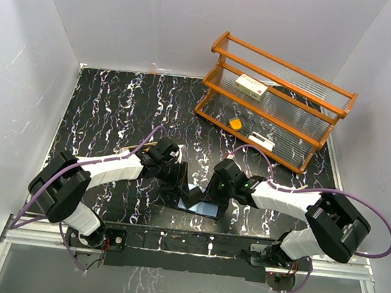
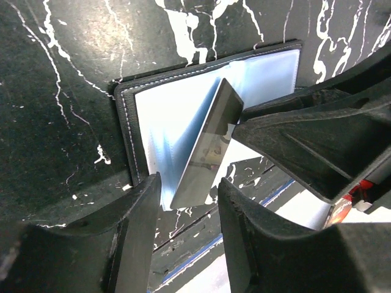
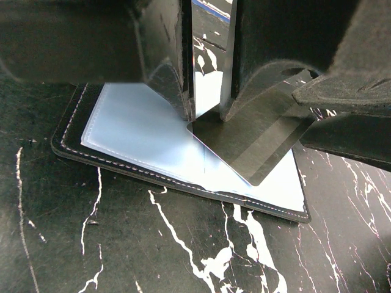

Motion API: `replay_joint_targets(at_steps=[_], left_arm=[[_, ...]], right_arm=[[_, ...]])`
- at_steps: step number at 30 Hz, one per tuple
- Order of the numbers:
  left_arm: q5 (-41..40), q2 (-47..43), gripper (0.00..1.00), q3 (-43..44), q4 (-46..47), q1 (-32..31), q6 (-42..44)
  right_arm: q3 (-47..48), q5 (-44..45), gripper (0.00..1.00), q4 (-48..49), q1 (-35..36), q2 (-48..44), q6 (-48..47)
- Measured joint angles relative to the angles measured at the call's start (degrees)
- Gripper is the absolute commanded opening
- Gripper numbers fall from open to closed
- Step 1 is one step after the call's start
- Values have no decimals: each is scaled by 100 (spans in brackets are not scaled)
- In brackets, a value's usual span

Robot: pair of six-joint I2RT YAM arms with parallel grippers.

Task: Put the credit cards into the card holder
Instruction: Insert the credit card into the card holder.

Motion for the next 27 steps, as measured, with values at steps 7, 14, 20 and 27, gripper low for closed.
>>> replay_joint_targets(at_steps=[7, 14, 20, 27], left_arm=[[177, 0, 13, 33, 20, 0, -7], [291, 0, 0, 33, 28, 0, -4], [439, 0, 0, 31, 170, 0, -46], [584, -28, 18, -87, 413, 0, -160]], right_arm=[[0, 2, 22, -2, 0, 0, -2], [0, 20, 22, -11, 2, -11, -2], [0, 118, 23, -120, 2, -101, -39], [0, 157, 23, -140, 2, -118, -68]])
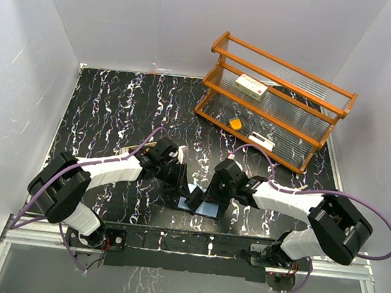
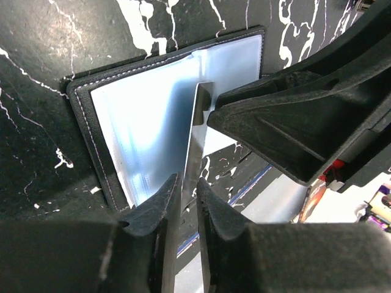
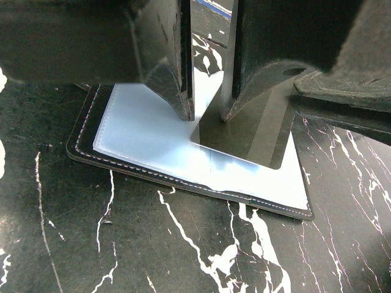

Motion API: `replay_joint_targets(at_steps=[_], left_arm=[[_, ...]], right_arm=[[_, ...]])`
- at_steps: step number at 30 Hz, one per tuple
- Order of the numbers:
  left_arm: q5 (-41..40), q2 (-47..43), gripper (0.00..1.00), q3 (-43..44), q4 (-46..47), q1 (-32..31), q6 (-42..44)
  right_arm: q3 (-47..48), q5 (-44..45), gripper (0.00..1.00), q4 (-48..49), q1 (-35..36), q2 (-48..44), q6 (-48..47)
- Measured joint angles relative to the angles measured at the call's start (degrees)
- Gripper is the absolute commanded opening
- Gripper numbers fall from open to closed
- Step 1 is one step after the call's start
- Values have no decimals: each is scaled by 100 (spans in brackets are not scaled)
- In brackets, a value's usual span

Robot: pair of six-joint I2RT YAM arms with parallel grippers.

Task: Put the credit cards into the card holder
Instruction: Insert the credit card into the card holder.

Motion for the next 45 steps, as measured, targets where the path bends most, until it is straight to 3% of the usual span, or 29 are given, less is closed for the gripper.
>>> replay_joint_targets(at_steps=[7, 12, 18, 34, 38, 45], left_arm=[[105, -2, 10, -177, 188, 0, -129], [107, -2, 15, -177, 236, 0, -131], [15, -7, 33, -177, 205, 0, -140], [-17, 107, 35, -264, 348, -46, -236], [52, 238, 28, -267, 496, -149, -321], [26, 251, 0, -271, 627, -195, -435]], right_arm=[[-2, 4, 22, 2, 0, 0, 0], [-28, 4, 22, 28, 0, -2, 4], [-39, 2, 22, 57, 0, -9, 15], [-111, -20, 22, 203, 0, -11, 50], [-116, -22, 22, 216, 0, -11, 50], [-210, -22, 22, 295, 0, -81, 72]])
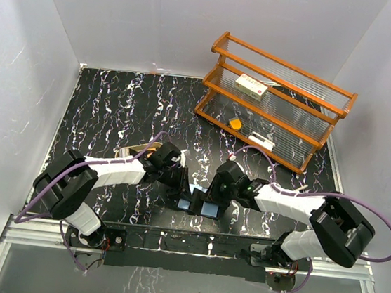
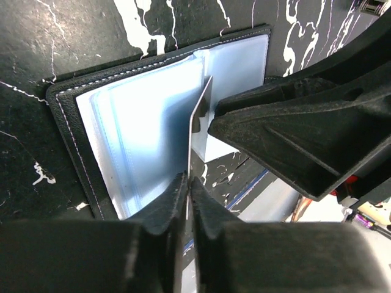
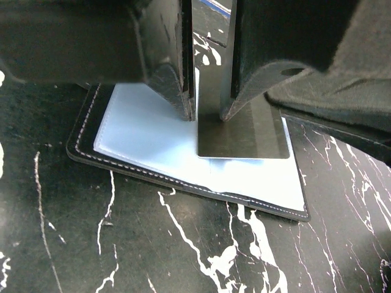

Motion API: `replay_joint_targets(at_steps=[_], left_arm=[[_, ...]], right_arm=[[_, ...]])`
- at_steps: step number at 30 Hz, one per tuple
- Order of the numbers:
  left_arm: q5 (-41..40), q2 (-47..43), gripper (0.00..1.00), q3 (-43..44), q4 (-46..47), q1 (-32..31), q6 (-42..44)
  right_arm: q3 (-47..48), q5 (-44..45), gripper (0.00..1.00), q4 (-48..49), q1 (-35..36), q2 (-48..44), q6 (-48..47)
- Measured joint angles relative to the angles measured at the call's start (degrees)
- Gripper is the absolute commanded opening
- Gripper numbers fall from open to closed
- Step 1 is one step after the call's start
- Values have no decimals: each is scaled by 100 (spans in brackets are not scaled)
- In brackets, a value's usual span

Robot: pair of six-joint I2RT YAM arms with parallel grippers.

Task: Put the credit cards into the card holder
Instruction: Insert the credit card into the card holder.

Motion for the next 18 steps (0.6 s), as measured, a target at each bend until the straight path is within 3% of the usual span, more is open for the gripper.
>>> replay_joint_targets(at_steps=[9, 18], left_arm=[[-151, 0, 0, -275, 232, -11, -184], [-273, 0, 0, -317, 413, -17, -280]], right_arm=[[-118, 85, 29, -367, 2, -555, -146], [68, 782, 38, -1296, 2, -1502, -398]])
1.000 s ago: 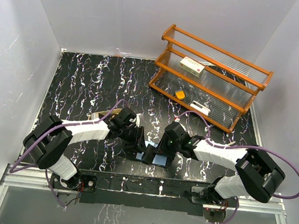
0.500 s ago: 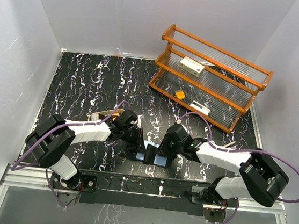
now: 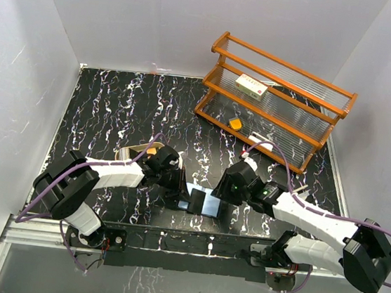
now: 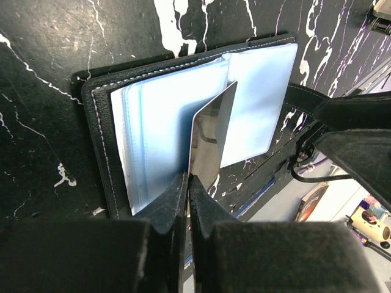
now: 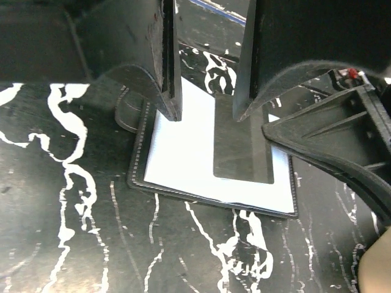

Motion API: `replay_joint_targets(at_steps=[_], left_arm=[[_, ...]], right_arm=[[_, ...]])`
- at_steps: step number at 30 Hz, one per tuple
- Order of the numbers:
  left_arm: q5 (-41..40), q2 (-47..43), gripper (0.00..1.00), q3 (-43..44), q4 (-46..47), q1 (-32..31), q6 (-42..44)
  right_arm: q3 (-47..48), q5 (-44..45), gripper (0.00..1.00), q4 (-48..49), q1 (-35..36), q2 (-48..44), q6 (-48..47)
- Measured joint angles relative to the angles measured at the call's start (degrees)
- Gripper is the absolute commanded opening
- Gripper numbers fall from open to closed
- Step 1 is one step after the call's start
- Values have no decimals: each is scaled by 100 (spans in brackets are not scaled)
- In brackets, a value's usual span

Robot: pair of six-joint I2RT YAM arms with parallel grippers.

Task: Put the credit cards into the card holder
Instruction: Insert the credit card into the card holder.

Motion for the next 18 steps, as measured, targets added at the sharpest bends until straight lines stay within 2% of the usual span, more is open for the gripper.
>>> replay_joint_targets(at_steps=[7, 18], left_arm=[[-76, 0, 0, -61, 109, -4, -125], [-160, -13, 0, -330, 566, -4, -378]], right_arm=[[0, 299, 39, -437, -2, 33, -81], [-286, 251, 27, -339, -2, 361, -63]])
